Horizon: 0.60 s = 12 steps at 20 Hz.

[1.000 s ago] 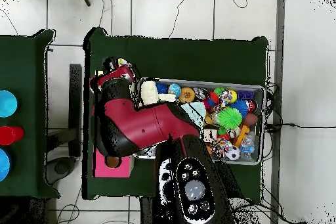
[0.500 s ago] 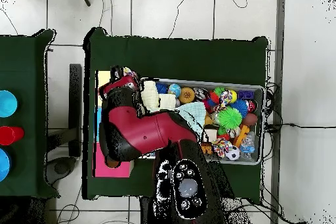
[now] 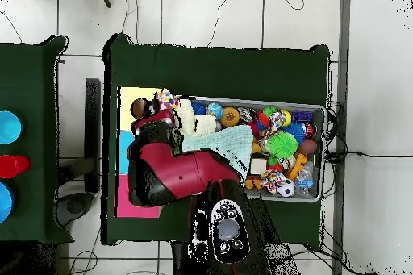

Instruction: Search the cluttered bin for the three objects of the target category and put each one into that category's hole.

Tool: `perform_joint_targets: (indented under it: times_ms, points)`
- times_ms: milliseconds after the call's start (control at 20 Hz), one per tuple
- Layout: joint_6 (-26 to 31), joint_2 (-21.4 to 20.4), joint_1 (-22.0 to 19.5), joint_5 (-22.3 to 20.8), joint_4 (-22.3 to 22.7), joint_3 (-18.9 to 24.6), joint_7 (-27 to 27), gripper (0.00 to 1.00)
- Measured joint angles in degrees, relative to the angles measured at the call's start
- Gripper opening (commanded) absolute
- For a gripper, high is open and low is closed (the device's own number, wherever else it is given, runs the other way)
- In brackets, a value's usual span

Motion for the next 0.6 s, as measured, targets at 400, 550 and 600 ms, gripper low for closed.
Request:
perform_joint_targets:
  times_ms: [400,550,600]
  points:
    - [0.00,0.29,-0.52,3.61,3.45,0.02,0.20,0.00]
    - [0.01,0.24,-0.49,4.75,4.11,0.02,0.33,0.00]
    - [0.00,0.22,-0.47,5.24,4.38,0.02,0.37,0.00]
